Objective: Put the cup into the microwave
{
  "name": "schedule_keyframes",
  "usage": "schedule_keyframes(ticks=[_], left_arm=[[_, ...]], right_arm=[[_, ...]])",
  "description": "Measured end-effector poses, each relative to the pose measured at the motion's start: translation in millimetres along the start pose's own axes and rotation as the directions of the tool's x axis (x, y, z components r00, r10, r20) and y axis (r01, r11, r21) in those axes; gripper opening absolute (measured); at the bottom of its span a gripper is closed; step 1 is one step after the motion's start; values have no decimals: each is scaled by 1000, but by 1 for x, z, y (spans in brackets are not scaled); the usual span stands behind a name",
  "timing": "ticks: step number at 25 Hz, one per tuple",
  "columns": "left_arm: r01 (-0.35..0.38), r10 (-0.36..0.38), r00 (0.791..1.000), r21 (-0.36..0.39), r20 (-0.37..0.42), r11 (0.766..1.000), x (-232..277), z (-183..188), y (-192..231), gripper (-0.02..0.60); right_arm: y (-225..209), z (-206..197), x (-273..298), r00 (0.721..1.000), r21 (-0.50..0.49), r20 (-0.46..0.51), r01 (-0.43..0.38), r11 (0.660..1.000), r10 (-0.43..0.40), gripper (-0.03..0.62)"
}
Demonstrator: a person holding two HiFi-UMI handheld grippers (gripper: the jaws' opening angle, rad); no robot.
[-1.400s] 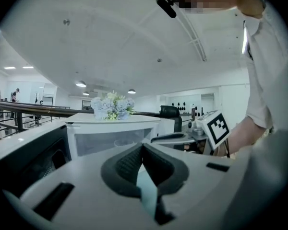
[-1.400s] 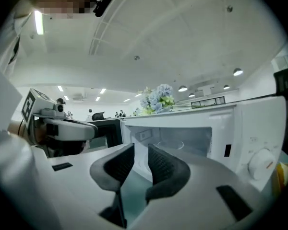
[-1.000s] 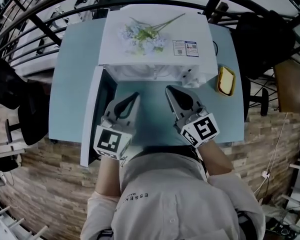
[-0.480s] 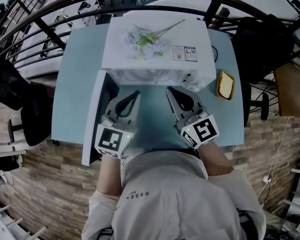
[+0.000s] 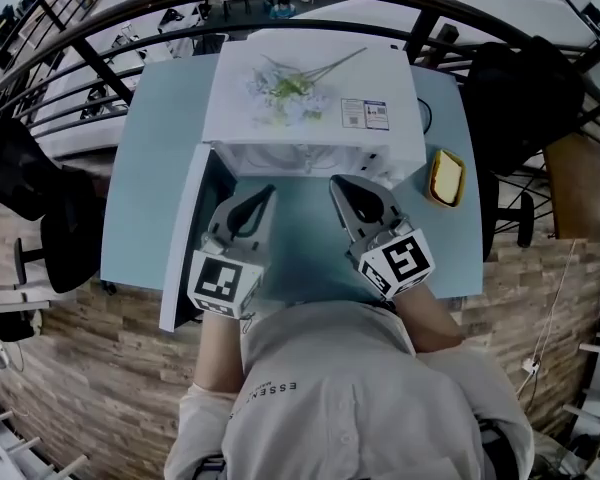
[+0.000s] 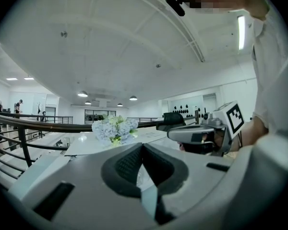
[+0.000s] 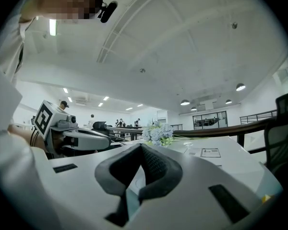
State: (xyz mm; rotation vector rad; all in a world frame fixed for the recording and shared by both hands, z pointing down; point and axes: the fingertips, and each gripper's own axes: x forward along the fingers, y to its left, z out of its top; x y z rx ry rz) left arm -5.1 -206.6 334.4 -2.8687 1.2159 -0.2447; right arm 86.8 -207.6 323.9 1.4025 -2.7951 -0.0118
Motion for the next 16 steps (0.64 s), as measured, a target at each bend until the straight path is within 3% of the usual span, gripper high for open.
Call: schedule_keyframes(ticks=[16], left_arm=[[9, -9, 1000, -2, -15, 1000, -1, -2, -3, 2]], right_arm=[[-8, -3, -5, 998, 48, 12, 54, 997, -55, 15]])
